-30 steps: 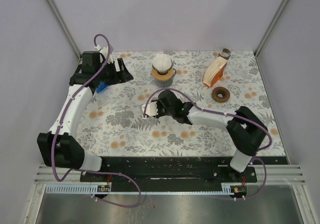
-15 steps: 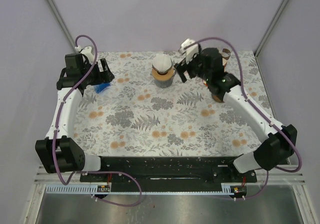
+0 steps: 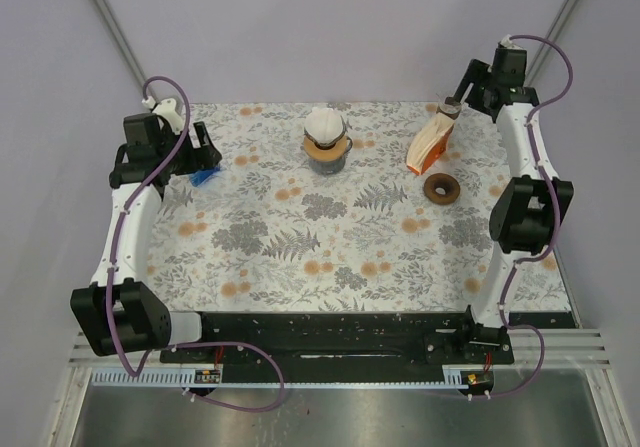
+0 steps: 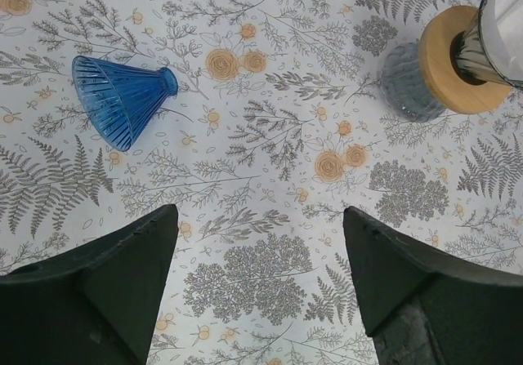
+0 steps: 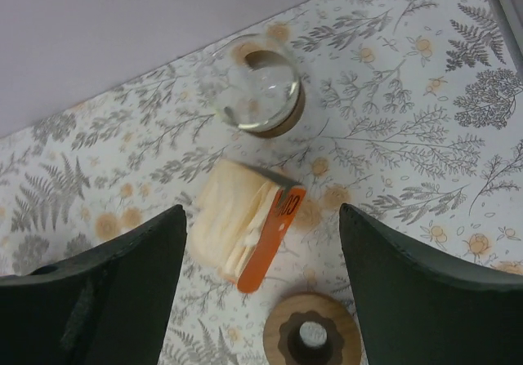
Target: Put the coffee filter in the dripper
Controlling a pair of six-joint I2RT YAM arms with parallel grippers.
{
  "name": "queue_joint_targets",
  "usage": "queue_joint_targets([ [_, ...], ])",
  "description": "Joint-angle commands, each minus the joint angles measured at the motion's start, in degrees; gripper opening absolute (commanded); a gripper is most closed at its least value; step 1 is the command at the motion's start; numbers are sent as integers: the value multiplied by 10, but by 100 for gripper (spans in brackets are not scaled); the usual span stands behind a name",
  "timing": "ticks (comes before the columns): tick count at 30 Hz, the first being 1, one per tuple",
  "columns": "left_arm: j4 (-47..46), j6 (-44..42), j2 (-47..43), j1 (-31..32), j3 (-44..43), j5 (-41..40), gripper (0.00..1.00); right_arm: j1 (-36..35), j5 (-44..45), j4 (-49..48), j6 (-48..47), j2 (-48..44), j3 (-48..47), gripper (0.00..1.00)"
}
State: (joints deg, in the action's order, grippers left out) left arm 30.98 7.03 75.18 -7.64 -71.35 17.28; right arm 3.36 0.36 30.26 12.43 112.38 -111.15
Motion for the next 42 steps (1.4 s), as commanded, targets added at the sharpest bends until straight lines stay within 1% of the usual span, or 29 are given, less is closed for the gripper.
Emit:
queue_joint_targets([
  [1, -36, -3, -13, -13, 9, 0, 86, 28, -6, 15, 95, 75, -116, 81],
  [4, -36, -1, -12, -22, 12, 5, 86, 39, 12, 29, 116, 142, -193, 77],
  [8, -36, 4, -7, -33, 10, 13, 86, 40, 21, 44, 116, 233, -303, 72],
  [10, -37, 8, -3, -36, 10, 17, 86, 40, 21, 51, 112, 268, -346, 68],
  [13, -39, 11, 0, -40, 9, 25, 85, 40, 38, 67, 111, 309, -391, 65],
  [18, -41, 18, 7, -44, 9, 33, 85, 39, 44, 66, 103, 322, -376, 59],
  [23, -45, 25, 11, -46, 10, 40, 85, 38, 23, 55, 90, 331, -351, 54],
  [27, -46, 26, 9, -47, 10, 43, 85, 30, 24, 58, 78, 350, -364, 43],
  [29, -46, 26, 7, -48, 12, 43, 85, 22, 37, 63, 64, 356, -372, 37],
  [30, -46, 26, 6, -49, 11, 43, 85, 19, 43, 65, 57, 357, -371, 36],
  [32, -46, 26, 5, -50, 12, 43, 85, 17, 55, 65, 52, 358, -369, 29],
  [33, -45, 27, 4, -51, 12, 44, 85, 16, 58, 66, 51, 357, -368, 25],
  [36, -47, 28, 3, -52, 15, 47, 85, 17, 80, 67, 45, 350, -362, 4],
  [37, -47, 28, 1, -52, 16, 49, 85, 17, 89, 66, 43, 346, -361, 1],
  [38, -47, 28, 1, -52, 16, 49, 85, 17, 97, 64, 39, 340, -357, 0],
  [42, -47, 27, -2, -53, 17, 50, 85, 17, 138, 50, 20, 305, -346, 0],
])
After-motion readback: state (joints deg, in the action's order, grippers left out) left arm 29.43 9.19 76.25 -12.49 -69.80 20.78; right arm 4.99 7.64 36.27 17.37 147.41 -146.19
